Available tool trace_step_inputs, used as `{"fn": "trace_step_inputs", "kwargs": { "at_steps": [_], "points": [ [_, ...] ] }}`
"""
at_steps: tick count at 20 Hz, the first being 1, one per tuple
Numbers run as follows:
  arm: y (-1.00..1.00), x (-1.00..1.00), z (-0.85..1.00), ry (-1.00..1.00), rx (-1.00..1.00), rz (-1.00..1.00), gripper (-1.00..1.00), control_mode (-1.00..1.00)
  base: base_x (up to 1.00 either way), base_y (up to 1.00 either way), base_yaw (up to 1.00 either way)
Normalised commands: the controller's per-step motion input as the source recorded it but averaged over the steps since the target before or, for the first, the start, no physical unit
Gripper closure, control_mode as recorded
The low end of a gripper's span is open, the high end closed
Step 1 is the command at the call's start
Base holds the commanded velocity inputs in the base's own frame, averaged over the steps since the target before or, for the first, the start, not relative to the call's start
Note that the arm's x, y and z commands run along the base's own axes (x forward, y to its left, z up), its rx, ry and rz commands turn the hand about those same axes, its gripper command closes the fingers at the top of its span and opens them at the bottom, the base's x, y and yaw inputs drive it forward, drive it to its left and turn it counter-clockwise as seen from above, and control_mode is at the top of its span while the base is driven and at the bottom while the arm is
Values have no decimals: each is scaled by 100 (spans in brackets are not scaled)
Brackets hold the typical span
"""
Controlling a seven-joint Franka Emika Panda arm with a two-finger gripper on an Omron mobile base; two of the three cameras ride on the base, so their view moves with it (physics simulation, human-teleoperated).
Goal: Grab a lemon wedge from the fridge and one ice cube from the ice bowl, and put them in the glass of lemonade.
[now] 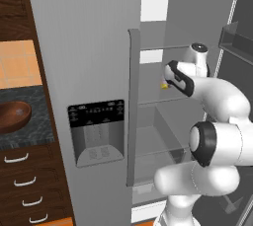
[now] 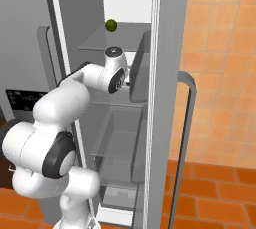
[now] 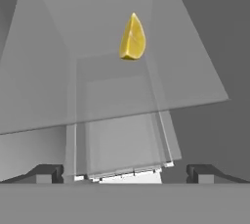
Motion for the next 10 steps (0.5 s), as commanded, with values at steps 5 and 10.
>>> {"fn": "trace_step_inputs", "kwargs": {
  "at_steps": [5, 10],
  "points": [
    [0, 46, -49, 3, 0, 0, -100, -100, 0, 0, 0],
    [0, 26, -49, 0, -1, 0, -100, -100, 0, 0, 0]
  ]
}}
